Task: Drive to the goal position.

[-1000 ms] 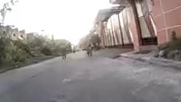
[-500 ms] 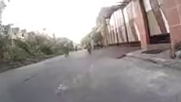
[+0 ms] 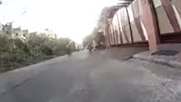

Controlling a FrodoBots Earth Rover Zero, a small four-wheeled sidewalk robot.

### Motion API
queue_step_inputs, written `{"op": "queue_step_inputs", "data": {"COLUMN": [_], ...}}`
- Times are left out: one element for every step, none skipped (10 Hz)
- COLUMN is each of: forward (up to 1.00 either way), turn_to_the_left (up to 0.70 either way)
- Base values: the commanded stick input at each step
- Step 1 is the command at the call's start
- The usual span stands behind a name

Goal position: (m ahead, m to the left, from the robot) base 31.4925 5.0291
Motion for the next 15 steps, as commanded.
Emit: {"op": "queue_step_inputs", "data": {"forward": [1.00,1.00,1.00,1.00,1.00,1.00,1.00,1.00,1.00,1.00,1.00,1.00,1.00,1.00,1.00], "turn_to_the_left": [-0.18,0.04,0.04,0.04,0.04,0.04,0.04,0.04,0.04,0.04,0.04,0.04,0.04,0.04,0.04]}}
